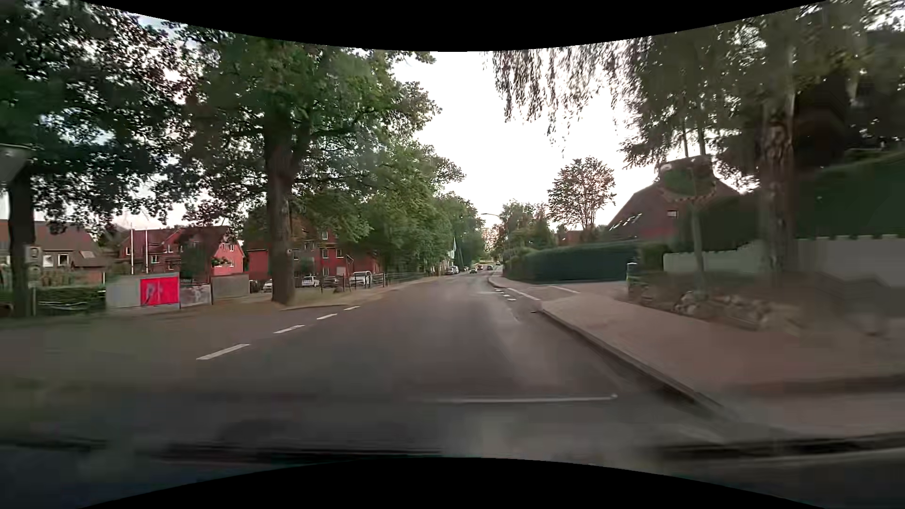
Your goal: Follow the waypoints while adhering to traffic rules and regulations
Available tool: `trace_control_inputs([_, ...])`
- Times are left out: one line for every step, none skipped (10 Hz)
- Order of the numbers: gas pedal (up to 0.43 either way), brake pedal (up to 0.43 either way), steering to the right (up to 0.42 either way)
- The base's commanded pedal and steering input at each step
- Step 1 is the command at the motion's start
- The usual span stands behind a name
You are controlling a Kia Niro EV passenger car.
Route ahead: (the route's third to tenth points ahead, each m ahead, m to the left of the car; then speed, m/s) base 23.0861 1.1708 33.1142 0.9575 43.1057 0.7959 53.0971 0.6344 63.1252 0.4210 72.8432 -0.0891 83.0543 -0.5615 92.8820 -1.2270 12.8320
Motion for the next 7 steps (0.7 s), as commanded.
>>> trace_control_inputs([0.079,0.0,-0.001])
trace_control_inputs([0.079,0.0,-0.001])
trace_control_inputs([0.079,0.0,-0.001])
trace_control_inputs([0.079,0.0,-0.001])
trace_control_inputs([0.079,0.0,0.0])
trace_control_inputs([0.079,0.0,0.0])
trace_control_inputs([0.079,0.0,0.002])
